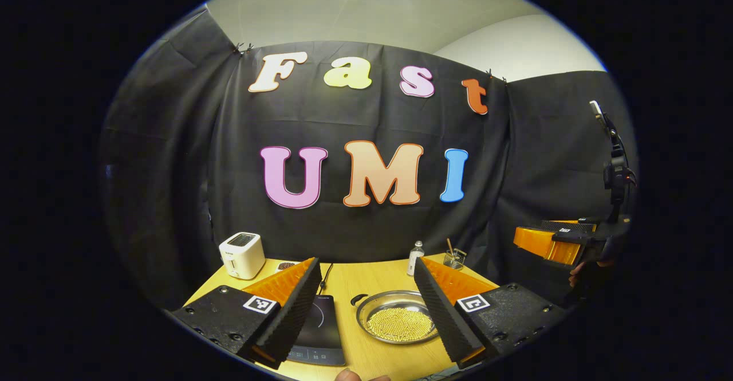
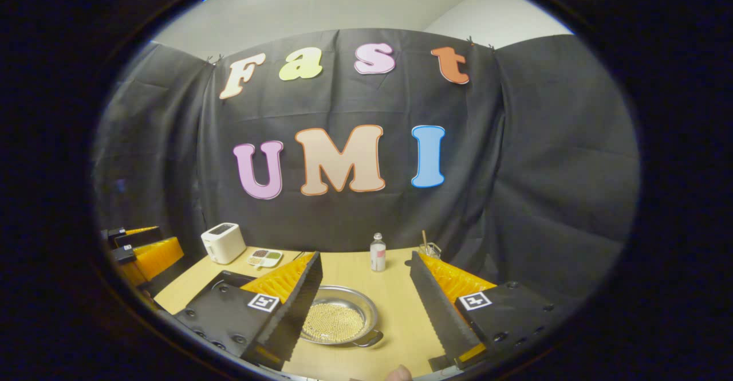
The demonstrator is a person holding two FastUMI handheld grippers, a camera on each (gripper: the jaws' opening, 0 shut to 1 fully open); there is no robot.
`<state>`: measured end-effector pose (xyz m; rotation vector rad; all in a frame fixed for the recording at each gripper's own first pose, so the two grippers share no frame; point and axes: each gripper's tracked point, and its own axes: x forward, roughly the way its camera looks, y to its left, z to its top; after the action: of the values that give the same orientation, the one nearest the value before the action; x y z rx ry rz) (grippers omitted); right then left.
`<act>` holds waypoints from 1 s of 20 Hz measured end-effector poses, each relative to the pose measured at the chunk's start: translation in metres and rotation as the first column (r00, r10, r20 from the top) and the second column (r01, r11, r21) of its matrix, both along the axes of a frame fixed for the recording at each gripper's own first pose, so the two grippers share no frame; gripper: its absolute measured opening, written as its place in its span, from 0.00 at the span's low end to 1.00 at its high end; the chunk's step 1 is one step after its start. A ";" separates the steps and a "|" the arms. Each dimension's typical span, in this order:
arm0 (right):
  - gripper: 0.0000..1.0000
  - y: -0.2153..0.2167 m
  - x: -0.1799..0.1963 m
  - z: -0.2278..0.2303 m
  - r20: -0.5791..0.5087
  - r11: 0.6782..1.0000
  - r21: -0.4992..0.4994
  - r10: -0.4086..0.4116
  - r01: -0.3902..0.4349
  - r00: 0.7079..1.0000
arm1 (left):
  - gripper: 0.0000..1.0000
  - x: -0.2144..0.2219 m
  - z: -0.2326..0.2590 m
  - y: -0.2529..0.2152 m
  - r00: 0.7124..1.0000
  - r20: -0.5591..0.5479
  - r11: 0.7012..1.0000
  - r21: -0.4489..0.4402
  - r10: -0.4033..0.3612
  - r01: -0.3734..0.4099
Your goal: First push the handle of the pot to place it horizontally, then grasp the pot with both hands and set it on the induction cooktop.
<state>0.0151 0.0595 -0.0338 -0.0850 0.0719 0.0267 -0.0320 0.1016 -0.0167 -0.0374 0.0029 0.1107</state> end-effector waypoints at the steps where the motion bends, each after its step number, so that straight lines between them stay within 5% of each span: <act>1: 0.94 0.001 -0.001 0.001 0.004 1.000 -0.010 -0.004 0.004 1.000 | 0.99 0.000 0.000 0.002 1.000 0.001 1.000 -0.005 -0.004 0.004; 11: 0.97 0.006 0.023 -0.022 -0.059 0.999 -0.036 0.037 -0.039 0.998 | 0.99 0.019 -0.009 0.012 0.999 -0.025 0.999 -0.025 0.032 -0.033; 14: 0.79 0.001 0.040 -0.030 -0.077 0.998 -0.016 0.052 -0.054 0.996 | 0.99 0.030 -0.007 0.010 0.998 -0.029 0.998 -0.008 0.062 -0.063; 18: 0.27 -0.014 0.068 -0.042 -0.088 0.997 -0.021 0.066 -0.068 0.994 | 0.99 0.051 -0.008 0.002 0.995 -0.045 0.995 0.029 0.093 -0.092; 20: 0.12 -0.015 0.079 -0.059 -0.131 0.995 0.021 0.104 -0.102 0.986 | 0.99 0.062 -0.008 -0.003 0.992 -0.051 0.993 0.026 0.113 -0.111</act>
<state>0.0937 0.0448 -0.0924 -0.0727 0.1997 0.1364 0.0304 0.0984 -0.0245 -0.0111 0.0518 0.2239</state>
